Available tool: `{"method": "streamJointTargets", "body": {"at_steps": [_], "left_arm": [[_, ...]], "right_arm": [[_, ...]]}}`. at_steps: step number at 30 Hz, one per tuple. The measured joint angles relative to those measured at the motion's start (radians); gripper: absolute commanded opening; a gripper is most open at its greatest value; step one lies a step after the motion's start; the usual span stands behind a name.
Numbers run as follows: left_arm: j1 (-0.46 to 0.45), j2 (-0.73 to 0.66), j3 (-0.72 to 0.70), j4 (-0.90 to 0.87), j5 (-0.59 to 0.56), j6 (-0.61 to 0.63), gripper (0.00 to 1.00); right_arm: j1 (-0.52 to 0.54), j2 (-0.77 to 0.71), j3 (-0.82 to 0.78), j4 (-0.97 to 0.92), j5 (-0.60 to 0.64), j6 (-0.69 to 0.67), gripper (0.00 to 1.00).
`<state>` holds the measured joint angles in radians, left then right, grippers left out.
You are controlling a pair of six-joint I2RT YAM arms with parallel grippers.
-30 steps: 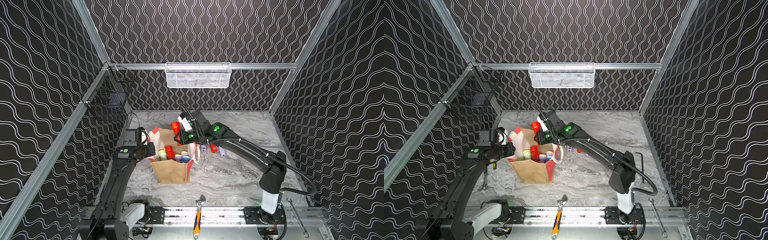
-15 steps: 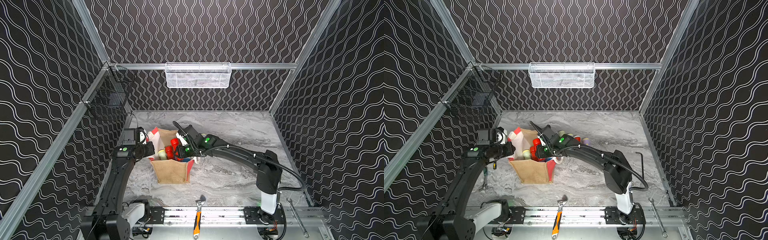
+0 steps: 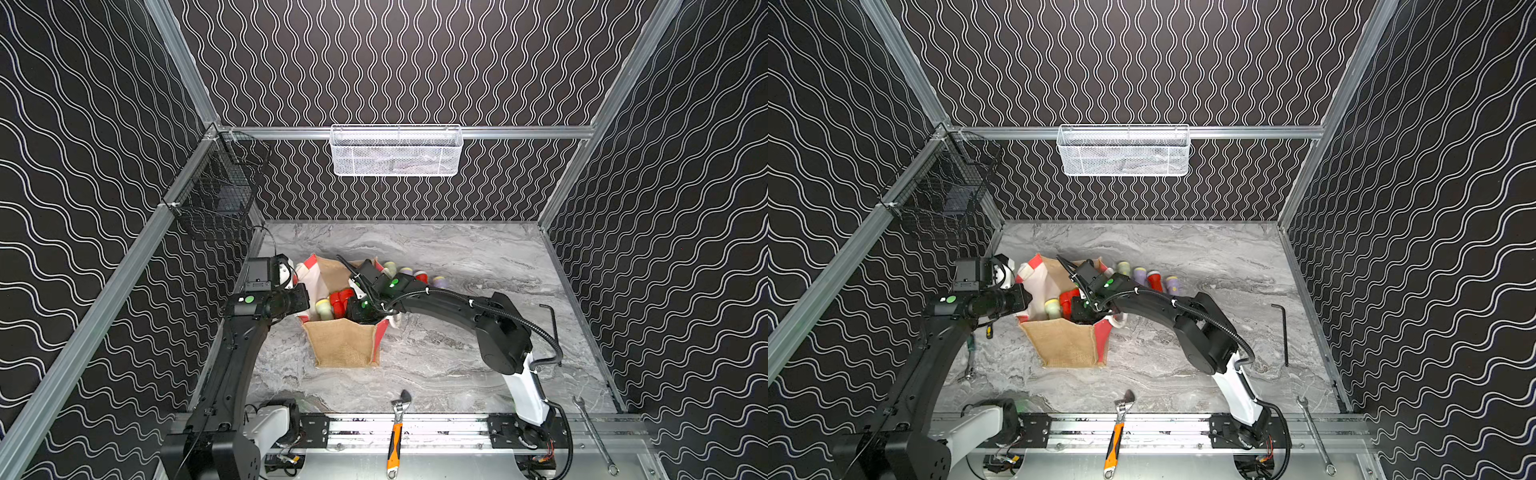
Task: Put the flashlights into the tote bags
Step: Place the flashlight in the canvas bag.
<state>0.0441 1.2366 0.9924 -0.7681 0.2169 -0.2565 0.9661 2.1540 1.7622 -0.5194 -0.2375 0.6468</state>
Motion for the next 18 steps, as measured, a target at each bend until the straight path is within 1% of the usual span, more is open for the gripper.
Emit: {"method": "streamJointTargets", "body": {"at_steps": [5,6,7,10,14,18], "left_arm": [[0.0,-0.006,-0.002,-0.001,0.0,0.0,0.19],[0.0,-0.006,-0.002,-0.001,0.0,0.0,0.19],[0.0,-0.006,-0.002,-0.001,-0.001,0.0,0.2],[0.0,-0.005,-0.002,-0.001,0.0,0.0,0.2],[0.0,-0.006,-0.003,-0.001,0.0,0.0,0.21],[0.0,-0.006,-0.003,-0.001,0.0,0.0,0.21]], "right_arm": [[-0.019,0.018,0.0,0.0,-0.042,0.018,0.36],[-0.02,0.021,0.0,-0.001,-0.048,0.021,0.38],[-0.019,0.024,0.001,-0.003,-0.054,0.023,0.42],[-0.019,0.036,0.012,-0.016,-0.08,0.026,0.45],[-0.02,0.042,0.027,-0.027,-0.088,0.026,0.53],[-0.021,0.043,0.038,-0.034,-0.096,0.022,0.53]]}}
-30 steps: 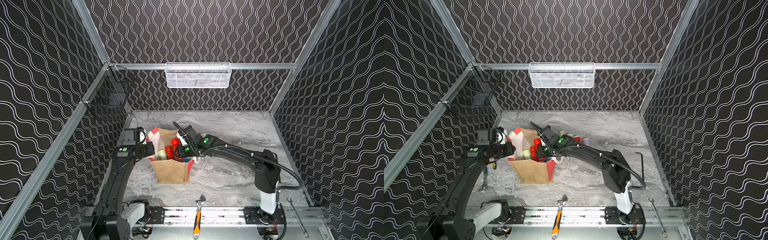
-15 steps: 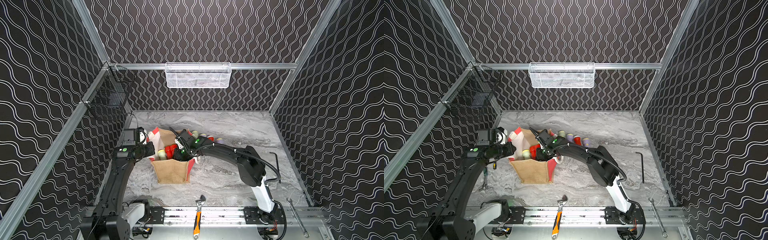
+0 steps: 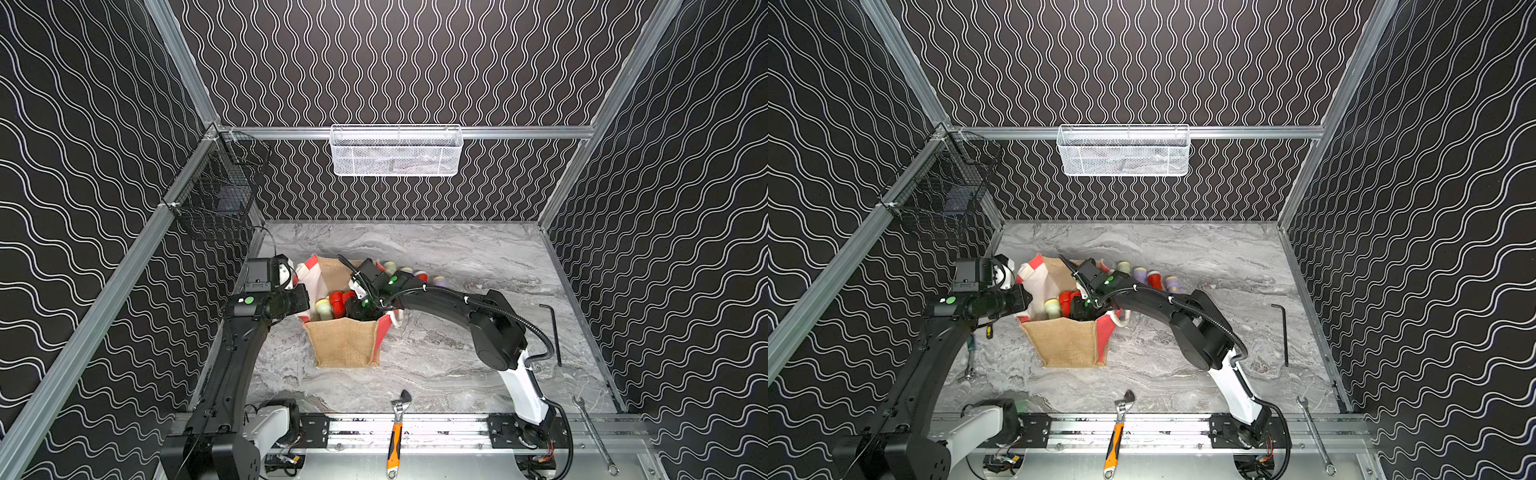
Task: Put the flashlights into the tote bags
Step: Place the flashlight in the canvas bag.
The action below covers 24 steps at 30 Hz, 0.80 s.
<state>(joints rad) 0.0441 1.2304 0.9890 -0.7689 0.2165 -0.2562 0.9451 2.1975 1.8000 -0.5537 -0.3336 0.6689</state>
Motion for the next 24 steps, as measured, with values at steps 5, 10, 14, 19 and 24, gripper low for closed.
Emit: {"method": "streamJointTargets", "body": {"at_steps": [5,10,14,19,24], "left_arm": [[0.0,0.0,0.0,0.0,0.0,0.0,0.22],[0.0,0.0,0.0,0.0,-0.003,0.0,0.22],[0.0,0.002,0.0,0.0,-0.004,0.0,0.22],[0.0,0.002,0.0,0.0,-0.01,0.0,0.22],[0.0,-0.018,0.0,0.001,-0.019,0.0,0.23]], "right_arm": [[-0.003,-0.013,0.002,-0.006,-0.001,-0.008,0.55],[-0.004,-0.079,0.039,-0.015,-0.016,-0.033,0.57],[-0.004,-0.144,0.066,-0.015,-0.013,-0.062,0.57],[-0.006,-0.228,0.072,-0.022,0.004,-0.117,0.57],[-0.033,-0.39,-0.035,0.002,-0.018,-0.167,0.58]]}}
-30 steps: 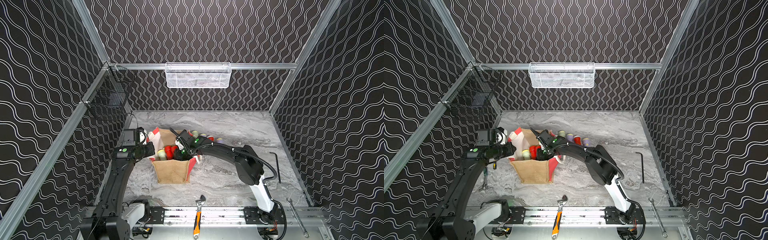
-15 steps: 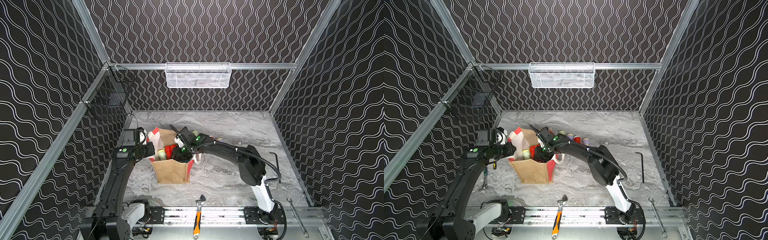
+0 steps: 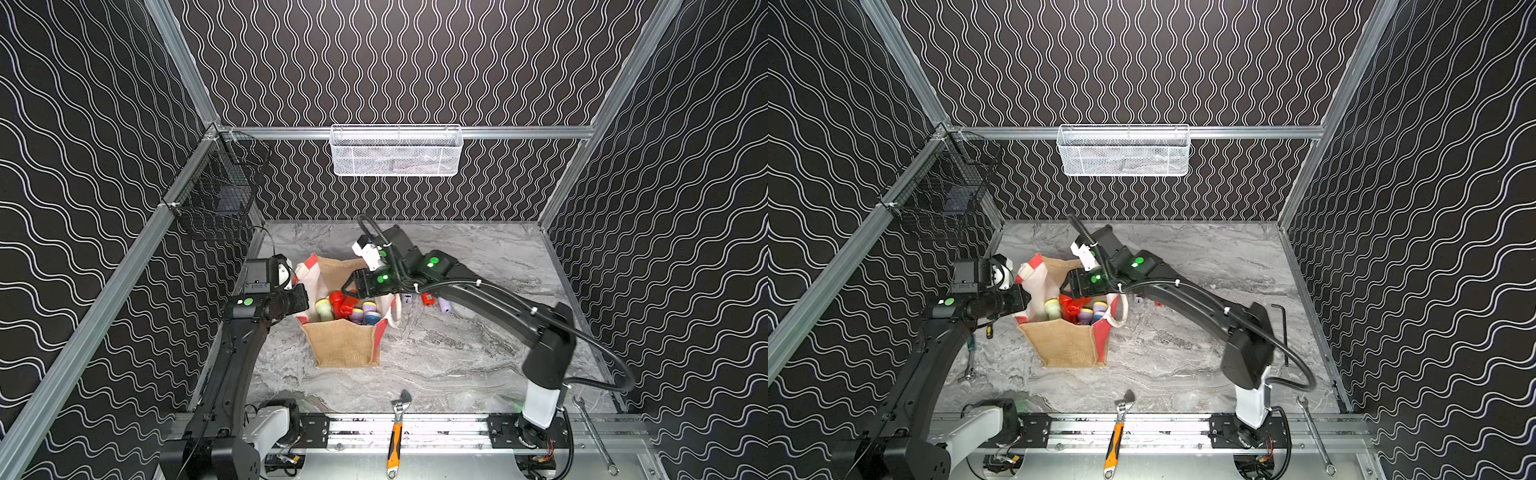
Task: Put the flashlights into the tote bags
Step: Place the flashlight in the canvas bag, then pick up the flashlight from the center of the board.
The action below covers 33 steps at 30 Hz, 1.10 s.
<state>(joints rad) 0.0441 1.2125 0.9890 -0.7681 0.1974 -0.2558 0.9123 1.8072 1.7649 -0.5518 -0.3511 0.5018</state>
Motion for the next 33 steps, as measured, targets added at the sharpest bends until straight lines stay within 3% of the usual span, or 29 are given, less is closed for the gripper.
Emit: {"method": "streamJointTargets", "body": {"at_steps": [5,9,15,26,33], "left_arm": [[0.0,0.005,0.0,0.0,-0.003,0.0,0.23],[0.0,0.007,0.0,0.003,-0.002,0.0,0.23],[0.0,0.007,0.0,0.003,-0.002,0.0,0.23],[0.0,0.006,0.001,0.003,-0.007,0.0,0.23],[0.0,0.0,0.001,0.003,-0.011,0.0,0.23]], "right_arm": [[-0.055,-0.199,-0.145,0.032,0.076,-0.044,0.59],[-0.17,-0.349,-0.306,0.067,0.149,-0.037,0.59],[-0.296,-0.46,-0.44,0.09,0.201,-0.02,0.6],[-0.456,-0.392,-0.537,0.047,0.385,-0.044,0.59],[-0.517,-0.274,-0.541,0.042,0.402,-0.086,0.6]]}}
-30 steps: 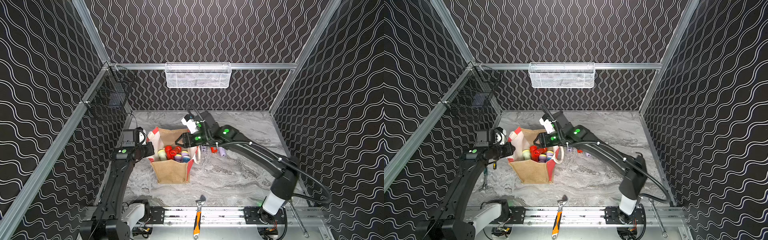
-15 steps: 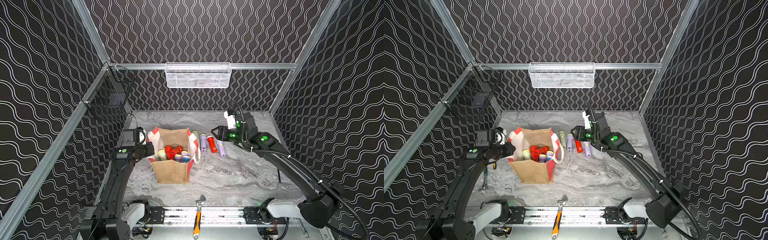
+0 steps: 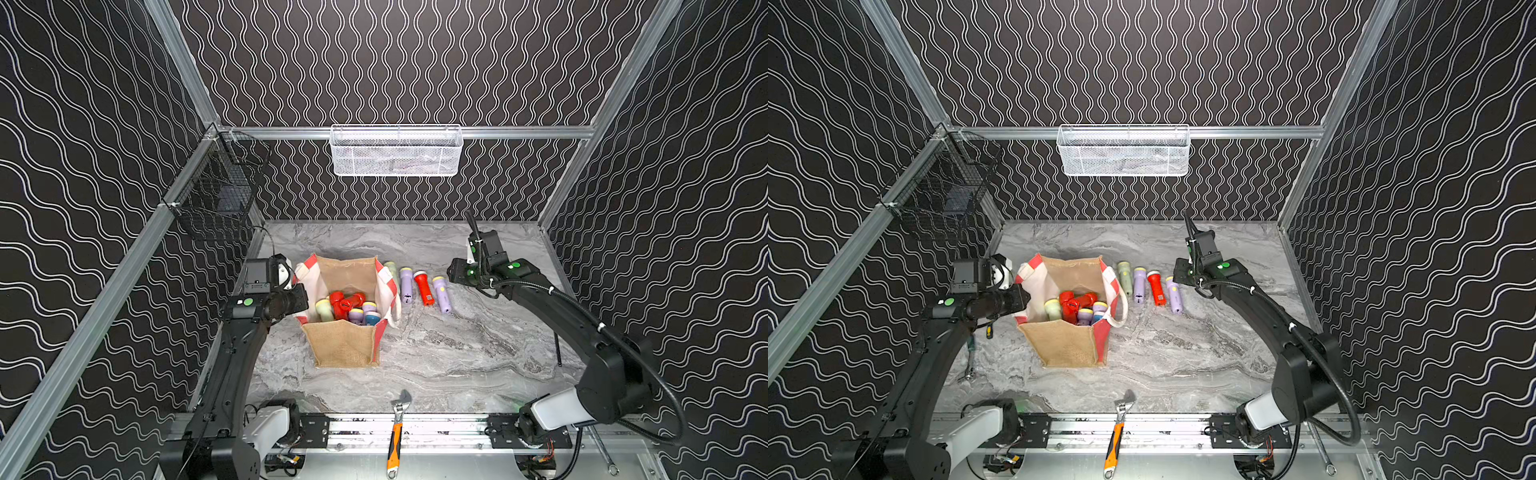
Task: Put the flashlights into the tote bags
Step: Pick up the flashlight from the center of the board.
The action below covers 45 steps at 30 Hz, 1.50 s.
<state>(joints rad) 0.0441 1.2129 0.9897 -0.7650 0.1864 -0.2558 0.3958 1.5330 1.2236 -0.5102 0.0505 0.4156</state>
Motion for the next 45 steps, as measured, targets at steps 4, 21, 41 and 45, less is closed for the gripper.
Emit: {"method": "streamJointTargets", "body": {"at_steps": [4,21,41,45], "left_arm": [[0.0,-0.001,0.0,0.0,-0.008,0.0,0.23],[0.0,0.008,0.0,0.0,-0.018,0.0,0.23],[0.0,0.014,0.0,0.0,-0.023,0.0,0.23],[0.0,0.014,0.0,0.0,-0.023,0.0,0.23]], "right_arm": [[-0.01,0.097,0.021,-0.012,-0.015,-0.027,0.63],[-0.011,0.297,0.052,-0.019,-0.064,-0.076,0.63],[0.027,0.43,0.101,-0.042,-0.033,-0.095,0.55],[0.027,0.433,0.101,-0.045,-0.021,-0.095,0.51]]}}
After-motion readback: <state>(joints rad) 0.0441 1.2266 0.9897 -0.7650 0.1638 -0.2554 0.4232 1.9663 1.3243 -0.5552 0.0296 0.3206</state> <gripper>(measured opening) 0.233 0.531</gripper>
